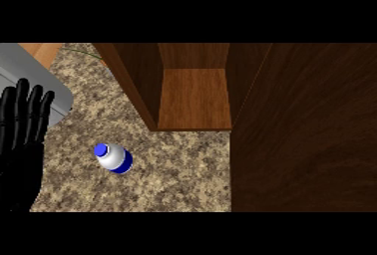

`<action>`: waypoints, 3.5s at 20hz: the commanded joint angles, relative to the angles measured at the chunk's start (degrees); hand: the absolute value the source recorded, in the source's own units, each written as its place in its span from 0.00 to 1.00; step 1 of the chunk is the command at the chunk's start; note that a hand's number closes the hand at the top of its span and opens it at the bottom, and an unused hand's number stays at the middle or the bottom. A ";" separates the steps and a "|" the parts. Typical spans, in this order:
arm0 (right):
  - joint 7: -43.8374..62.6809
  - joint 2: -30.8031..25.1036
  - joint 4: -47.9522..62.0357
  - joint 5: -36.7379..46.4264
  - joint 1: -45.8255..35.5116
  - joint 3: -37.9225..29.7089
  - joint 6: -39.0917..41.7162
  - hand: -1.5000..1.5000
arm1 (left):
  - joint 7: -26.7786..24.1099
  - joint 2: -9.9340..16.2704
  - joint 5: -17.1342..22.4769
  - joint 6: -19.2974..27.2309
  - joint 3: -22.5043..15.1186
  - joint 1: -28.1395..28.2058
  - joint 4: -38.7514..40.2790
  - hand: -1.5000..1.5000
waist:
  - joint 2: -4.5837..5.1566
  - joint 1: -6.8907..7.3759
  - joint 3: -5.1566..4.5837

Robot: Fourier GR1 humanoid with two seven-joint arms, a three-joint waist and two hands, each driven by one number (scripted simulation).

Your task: Pick up the bottled water, place it into the cabinet and close the cabinet

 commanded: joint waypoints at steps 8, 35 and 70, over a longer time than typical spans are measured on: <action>3.95 1.65 -6.34 -10.41 10.80 4.84 6.52 0.00 | 11.11 -5.64 -0.62 16.10 -17.20 3.33 0.47 0.00 | 0.70 -0.50 -0.33; 16.75 -3.96 -28.70 -29.32 24.80 -8.79 12.82 0.00 | 38.16 -5.68 -33.62 39.10 -47.87 3.45 -16.41 0.00 | 0.35 -0.02 -0.26; 8.66 -3.54 -26.56 -34.07 33.38 -13.11 20.39 0.00 | 10.75 8.68 -1.56 38.42 -23.46 14.95 1.40 0.00 | 0.58 -0.61 -0.59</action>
